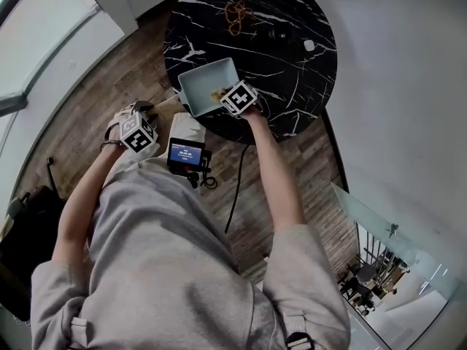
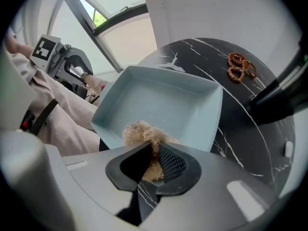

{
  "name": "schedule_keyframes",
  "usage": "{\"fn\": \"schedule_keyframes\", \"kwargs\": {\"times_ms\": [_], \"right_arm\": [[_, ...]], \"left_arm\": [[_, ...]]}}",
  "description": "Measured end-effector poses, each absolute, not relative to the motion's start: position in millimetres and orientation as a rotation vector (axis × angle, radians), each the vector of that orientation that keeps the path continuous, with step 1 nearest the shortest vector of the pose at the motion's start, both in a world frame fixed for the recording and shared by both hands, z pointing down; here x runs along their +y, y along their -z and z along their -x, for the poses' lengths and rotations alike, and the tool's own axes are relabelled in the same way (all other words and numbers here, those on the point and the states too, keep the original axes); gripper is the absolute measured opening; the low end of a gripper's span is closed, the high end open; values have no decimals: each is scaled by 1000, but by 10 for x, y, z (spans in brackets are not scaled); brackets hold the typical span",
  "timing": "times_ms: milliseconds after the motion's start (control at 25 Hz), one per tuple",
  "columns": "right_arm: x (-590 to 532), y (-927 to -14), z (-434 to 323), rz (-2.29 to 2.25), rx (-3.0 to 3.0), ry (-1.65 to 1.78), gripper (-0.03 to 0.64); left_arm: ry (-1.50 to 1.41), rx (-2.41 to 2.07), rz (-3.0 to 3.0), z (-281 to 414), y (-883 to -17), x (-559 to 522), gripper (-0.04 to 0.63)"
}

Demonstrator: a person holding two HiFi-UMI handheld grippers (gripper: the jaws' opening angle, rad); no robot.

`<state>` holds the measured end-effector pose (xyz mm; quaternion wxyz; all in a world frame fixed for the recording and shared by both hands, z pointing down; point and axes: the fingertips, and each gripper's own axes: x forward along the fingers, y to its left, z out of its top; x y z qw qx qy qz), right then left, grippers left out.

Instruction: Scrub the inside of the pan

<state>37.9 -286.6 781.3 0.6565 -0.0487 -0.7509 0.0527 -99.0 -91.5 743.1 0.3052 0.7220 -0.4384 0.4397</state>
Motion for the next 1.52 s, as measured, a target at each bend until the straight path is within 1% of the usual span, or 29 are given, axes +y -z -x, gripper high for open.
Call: {"fn": "schedule_keyframes", "kwargs": {"times_ms": [480, 800, 1000, 1240, 1520], "right_arm": [[-2070, -7822, -16, 314, -1720, -82, 63], [-1889, -7832, 93, 322, -1717, -116, 61], [-1909, -7801, 167, 286, -1729, -93, 61], [-2113, -7792, 446, 178, -1834, -125, 61], [-2231, -7761, 748, 151, -1883, -84, 63]], "left_arm": [[-1161, -1130, -1877, 958, -7433, -900, 126], [-1191, -1144, -1949, 959, -7423, -928, 126], [-1247, -1136, -2007, 942, -7406, -917, 126], [-1290, -1133, -2050, 934, -7398, -924, 126], [-1322, -1105, -2076, 918, -7405, -927, 129]]}}
